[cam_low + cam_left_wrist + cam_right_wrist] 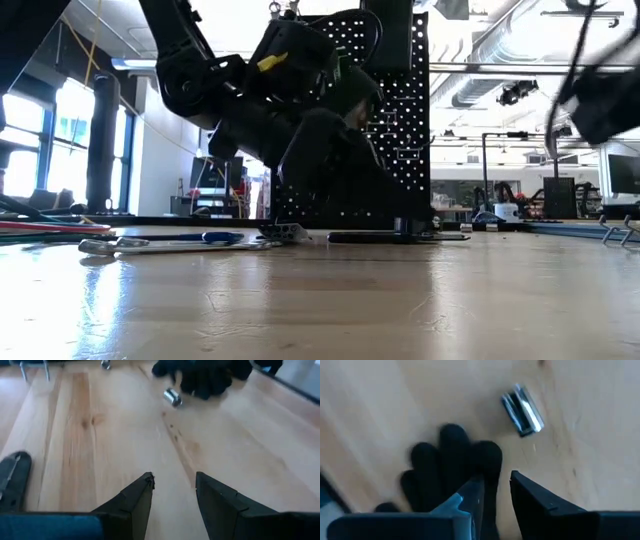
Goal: Hang tools onto peg board
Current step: Put the socket into the black bin on the peg board
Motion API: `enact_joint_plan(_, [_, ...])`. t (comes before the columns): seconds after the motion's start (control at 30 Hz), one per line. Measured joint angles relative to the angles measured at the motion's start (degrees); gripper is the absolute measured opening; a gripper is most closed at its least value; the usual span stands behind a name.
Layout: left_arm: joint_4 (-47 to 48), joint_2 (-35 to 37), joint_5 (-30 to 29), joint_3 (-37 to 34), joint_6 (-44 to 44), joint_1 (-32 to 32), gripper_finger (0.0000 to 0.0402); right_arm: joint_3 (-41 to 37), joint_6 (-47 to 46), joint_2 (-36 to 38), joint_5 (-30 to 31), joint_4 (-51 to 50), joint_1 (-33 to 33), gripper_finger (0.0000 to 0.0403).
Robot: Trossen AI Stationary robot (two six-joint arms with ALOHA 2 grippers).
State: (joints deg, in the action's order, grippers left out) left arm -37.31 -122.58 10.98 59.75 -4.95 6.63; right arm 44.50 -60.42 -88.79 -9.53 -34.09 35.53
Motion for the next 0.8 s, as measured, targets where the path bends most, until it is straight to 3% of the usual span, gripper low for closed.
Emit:
enact_joint_plan(0.2, [-1.6, -0.3, 4.6, 0.0, -0.1, 0.4, 0.0153, -1.9, 1.7, -3.7, 2.6, 5.8, -2.4, 0.0089])
enact_joint_plan(0.33, [-1.6, -1.0, 5.9, 0.1, 0.3, 1.1, 0.0171, -2.1, 8.8, -4.2, 10.5, 15.6, -6.1, 0.0089])
enact_joint_plan(0.47, [-1.3, -1.3, 5.8, 0.4, 1.4, 1.1, 0.0189, -2.2, 12.5, -4.0, 20.8, 17.1, -9.7, 0.0089])
enact_joint_plan(0.8, [8.8, -1.5, -3.9, 0.9, -1.8, 0.3, 0.02, -2.2, 13.1, -3.5, 19.4, 13.5, -10.1, 0.0089])
